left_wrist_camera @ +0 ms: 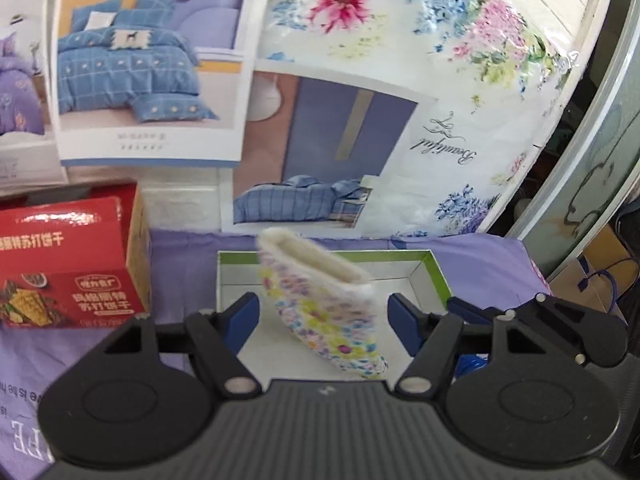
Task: Organize soft objects
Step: 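Open both grippers to drop the floral bag into the green box, then move both grippers to the yellow-green mesh sponge and grasp it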
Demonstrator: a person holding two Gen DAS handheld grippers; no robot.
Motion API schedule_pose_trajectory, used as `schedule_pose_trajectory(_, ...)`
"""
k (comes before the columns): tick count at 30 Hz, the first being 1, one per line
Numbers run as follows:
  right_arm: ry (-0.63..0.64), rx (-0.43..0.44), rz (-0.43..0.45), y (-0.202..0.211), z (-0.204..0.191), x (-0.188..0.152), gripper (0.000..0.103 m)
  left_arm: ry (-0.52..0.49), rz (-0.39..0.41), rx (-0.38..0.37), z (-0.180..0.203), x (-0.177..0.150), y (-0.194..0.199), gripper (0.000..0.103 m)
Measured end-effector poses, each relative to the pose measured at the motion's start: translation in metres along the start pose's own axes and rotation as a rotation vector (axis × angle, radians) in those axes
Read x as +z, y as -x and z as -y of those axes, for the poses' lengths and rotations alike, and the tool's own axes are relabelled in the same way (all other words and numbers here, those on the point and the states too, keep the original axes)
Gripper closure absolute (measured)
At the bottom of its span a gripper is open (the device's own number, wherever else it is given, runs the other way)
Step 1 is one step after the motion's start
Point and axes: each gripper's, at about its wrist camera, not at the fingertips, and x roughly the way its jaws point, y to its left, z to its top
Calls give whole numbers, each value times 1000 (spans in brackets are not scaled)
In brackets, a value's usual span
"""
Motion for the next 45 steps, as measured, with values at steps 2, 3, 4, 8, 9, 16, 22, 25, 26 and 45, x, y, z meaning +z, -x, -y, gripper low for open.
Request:
schedule_pose_trajectory(2, -42, 0, 22, 2, 5, 4, 93, -18, 17, 32, 0, -1, 8, 33)
schedule_pose_trajectory(3, -56, -9, 30, 4, 6, 6, 93, -31, 23, 42, 2, -3, 13, 33)
schedule_pose_trajectory(4, -68, -13, 40, 6, 9, 8, 92, -39, 26, 50, 2, -4, 17, 33)
schedule_pose_trajectory(8, -116, -42, 43, 21, 20, 7, 90, -64, 41, 62, 6, -14, 35, 33)
schedule_pose_trajectory(9, -129, -49, 40, 26, 22, 6, 90, -66, 40, 60, 6, -16, 40, 33)
schedule_pose_trajectory(16, -252, -84, 47, 90, 21, -19, 87, -83, 41, 45, 12, -48, 79, 33)
schedule_pose_trajectory(22, -341, -70, -10, 144, -10, -58, 84, -153, 32, 33, 35, -113, 119, 33)
schedule_pose_trajectory(25, -373, -52, -56, 158, -35, -81, 83, -184, 6, 19, 43, -155, 136, 33)
schedule_pose_trajectory(26, -391, -46, -72, 163, -45, -90, 83, -192, -6, 35, 45, -169, 140, 33)
schedule_pose_trajectory(45, -404, 227, -152, 187, -156, -116, 78, 15, -191, -56, 21, -304, 156, 33)
